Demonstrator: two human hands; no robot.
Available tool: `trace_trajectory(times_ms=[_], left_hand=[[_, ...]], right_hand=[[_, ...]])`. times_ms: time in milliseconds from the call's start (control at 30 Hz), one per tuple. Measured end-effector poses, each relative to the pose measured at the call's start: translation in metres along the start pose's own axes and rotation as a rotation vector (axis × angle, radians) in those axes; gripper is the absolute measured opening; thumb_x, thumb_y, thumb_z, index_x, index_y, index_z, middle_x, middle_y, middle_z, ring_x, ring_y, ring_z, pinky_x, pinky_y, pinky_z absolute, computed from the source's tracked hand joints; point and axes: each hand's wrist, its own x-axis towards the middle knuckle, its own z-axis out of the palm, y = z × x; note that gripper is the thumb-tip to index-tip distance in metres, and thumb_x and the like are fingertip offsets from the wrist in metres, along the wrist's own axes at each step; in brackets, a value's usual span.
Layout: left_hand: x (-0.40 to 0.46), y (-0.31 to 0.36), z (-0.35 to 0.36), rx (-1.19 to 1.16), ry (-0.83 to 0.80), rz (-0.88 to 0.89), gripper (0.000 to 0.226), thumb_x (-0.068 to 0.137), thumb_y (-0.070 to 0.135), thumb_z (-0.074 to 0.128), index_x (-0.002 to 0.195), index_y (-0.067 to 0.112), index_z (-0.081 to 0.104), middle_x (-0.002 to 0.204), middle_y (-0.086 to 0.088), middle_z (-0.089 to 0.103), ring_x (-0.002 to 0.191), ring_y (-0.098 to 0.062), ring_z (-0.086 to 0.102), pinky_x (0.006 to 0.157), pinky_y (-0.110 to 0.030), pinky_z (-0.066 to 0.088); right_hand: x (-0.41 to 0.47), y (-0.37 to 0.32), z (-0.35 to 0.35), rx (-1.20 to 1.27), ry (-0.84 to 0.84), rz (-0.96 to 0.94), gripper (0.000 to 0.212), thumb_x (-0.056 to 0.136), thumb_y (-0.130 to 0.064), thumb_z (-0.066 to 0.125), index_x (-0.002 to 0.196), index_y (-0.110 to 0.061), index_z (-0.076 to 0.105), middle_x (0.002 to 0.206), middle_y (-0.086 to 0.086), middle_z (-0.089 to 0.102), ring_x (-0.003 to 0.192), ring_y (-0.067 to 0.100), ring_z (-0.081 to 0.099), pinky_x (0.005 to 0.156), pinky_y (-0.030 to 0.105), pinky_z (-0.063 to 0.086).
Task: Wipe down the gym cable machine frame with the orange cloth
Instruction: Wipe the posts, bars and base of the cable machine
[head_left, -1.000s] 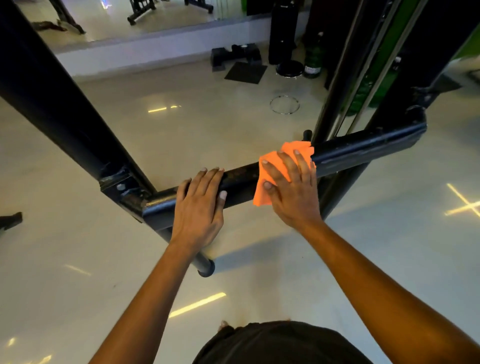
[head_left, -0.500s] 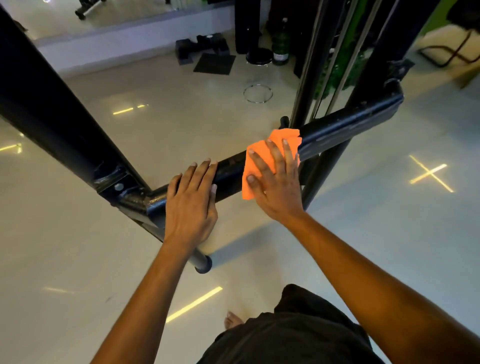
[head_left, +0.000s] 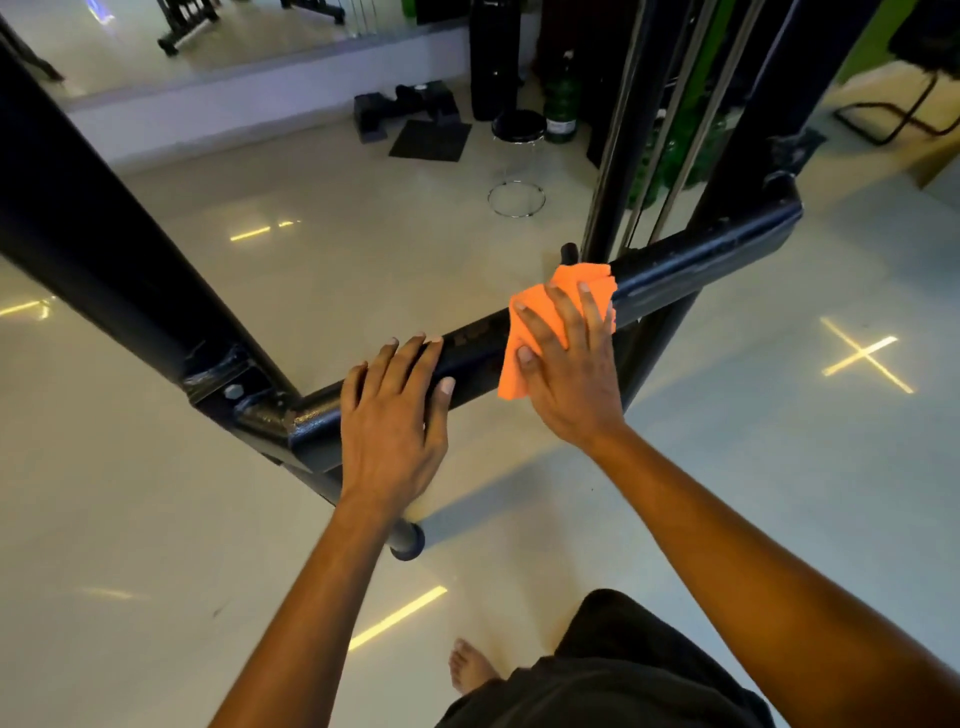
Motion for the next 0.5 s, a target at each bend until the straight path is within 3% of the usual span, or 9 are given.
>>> trace_trajectory(times_ms=[133,233,333,433,500], left_hand=[[0.009,0.02,0.009,-0.006,-0.022,0.004,0.048,0.115,0.041,0.038,0.159,0.024,0.049,0.166,0.003,0.048,0.157,-0.024,0.038,0.127,-0.054,0.026],[0.017,0.03,0.014,-0.008,-0.019,-0.009,0.049,0.115,0.042,0.037,0.159,0.025,0.049,0.166,0.005,0.047,0.157,-0.023,0.037,0.129,-0.055,0.023],[0.024,0.04,0.021,0.035,-0.022,-0.034,0.05,0.115,0.043,0.034,0.161,0.029,0.046,0.168,0.008,0.043,0.159,-0.021,0.033,0.13,-0.056,0.019],[0.028,0.061,0.029,0.059,-0.002,-0.114,0.049,0.112,0.041,0.035,0.159,0.031,0.047,0.167,0.011,0.044,0.159,-0.02,0.032,0.129,-0.057,0.015],[0.033,0.077,0.037,0.063,0.013,-0.129,0.049,0.113,0.044,0.036,0.158,0.03,0.049,0.165,0.011,0.046,0.159,-0.02,0.033,0.13,-0.057,0.013]], right_hand=[[-0.008,-0.02,0.009,0.022,-0.022,-0.081,0.059,0.115,-0.046,0.048,0.17,-0.033,0.033,0.18,0.009,0.018,0.167,0.041,0.001,0.13,0.073,0.004],[0.007,0.034,0.001,-0.081,-0.058,-0.271,0.062,0.115,-0.05,0.046,0.172,-0.036,0.024,0.181,0.008,0.015,0.168,0.039,0.004,0.129,0.073,0.009],[0.022,0.086,-0.01,-0.057,-0.025,-0.145,0.064,0.113,-0.049,0.051,0.171,-0.033,0.029,0.18,0.009,0.017,0.167,0.04,0.005,0.13,0.071,0.006],[0.019,0.067,-0.004,0.039,0.023,-0.01,0.055,0.112,-0.043,0.051,0.166,-0.031,0.043,0.176,0.01,0.027,0.166,0.043,0.008,0.128,0.074,0.003],[0.014,0.045,0.003,0.078,0.037,-0.064,0.052,0.113,-0.042,0.048,0.164,-0.033,0.046,0.176,0.009,0.031,0.166,0.044,0.011,0.127,0.076,0.003]])
